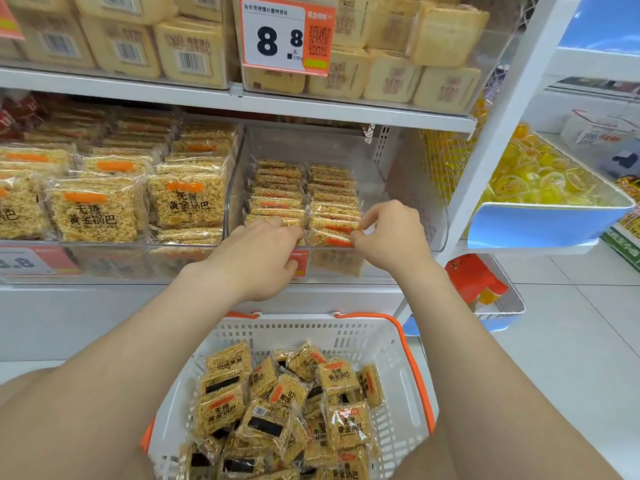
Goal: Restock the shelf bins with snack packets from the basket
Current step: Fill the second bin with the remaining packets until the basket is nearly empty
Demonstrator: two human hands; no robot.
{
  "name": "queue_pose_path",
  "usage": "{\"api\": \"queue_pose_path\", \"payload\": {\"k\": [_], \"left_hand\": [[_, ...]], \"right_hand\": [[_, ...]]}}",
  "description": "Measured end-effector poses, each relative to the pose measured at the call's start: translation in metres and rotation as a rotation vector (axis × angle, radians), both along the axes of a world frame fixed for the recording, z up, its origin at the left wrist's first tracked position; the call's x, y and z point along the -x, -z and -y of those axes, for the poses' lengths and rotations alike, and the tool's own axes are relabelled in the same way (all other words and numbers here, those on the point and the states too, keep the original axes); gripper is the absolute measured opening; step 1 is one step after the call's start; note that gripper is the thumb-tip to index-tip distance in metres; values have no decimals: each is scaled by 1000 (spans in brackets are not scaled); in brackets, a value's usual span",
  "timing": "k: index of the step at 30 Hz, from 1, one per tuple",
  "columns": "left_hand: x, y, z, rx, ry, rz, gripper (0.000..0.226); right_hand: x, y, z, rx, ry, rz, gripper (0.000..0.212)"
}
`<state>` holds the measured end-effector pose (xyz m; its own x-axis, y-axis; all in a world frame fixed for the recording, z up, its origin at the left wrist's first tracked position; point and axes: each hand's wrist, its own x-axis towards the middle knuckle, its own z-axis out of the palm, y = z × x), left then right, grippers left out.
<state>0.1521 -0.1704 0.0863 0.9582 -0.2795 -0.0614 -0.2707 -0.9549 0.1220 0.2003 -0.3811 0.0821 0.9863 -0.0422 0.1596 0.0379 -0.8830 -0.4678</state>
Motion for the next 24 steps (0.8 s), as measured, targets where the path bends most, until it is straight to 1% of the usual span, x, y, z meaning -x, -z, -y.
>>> {"api": "queue_pose_path", "payload": {"k": [2, 4, 6, 9, 11, 12, 13, 14, 16, 17, 20, 22, 24], "left_hand": [[-1, 0, 1, -9, -2, 17, 47], [-2, 2, 2, -15, 0, 26, 49], [-2, 4, 4, -25, 10, 15, 55], [-3, 8, 5, -65, 27, -2, 59], [-2, 10, 5, -79, 37, -8, 59], [-2, 10, 5, -89, 44, -8, 59], [-1, 10, 4, -98, 50, -8, 60], [-1, 10, 3, -97, 53, -4, 61], [1, 9, 4, -59, 46, 18, 59], [2, 9, 5, -21, 44, 42, 57], [4, 5, 10, 104, 47, 166, 45], [7, 4, 13, 178, 87, 272, 28], [13, 1, 18, 243, 122, 325, 13]], "right_hand": [[-1, -1, 1, 64, 109, -76, 30], [-3, -1, 0, 102, 141, -167, 37], [-6, 1, -4, 36, 111, -195, 34], [-8, -2, -9, -64, 57, -170, 22], [-5, -4, -7, -114, 38, -173, 39], [-4, -5, -6, -120, 27, -192, 44], [-2, -7, -5, -121, 8, -212, 42], [-1, -7, -3, -121, -11, -242, 33], [-1, -7, 0, -69, -40, -270, 7], [1, -7, 1, -34, -53, -279, 6], [8, -1, -2, 51, -54, -254, 19], [14, 1, -5, 85, -21, -167, 21], [20, 2, -6, 105, 6, -5, 24]]}}
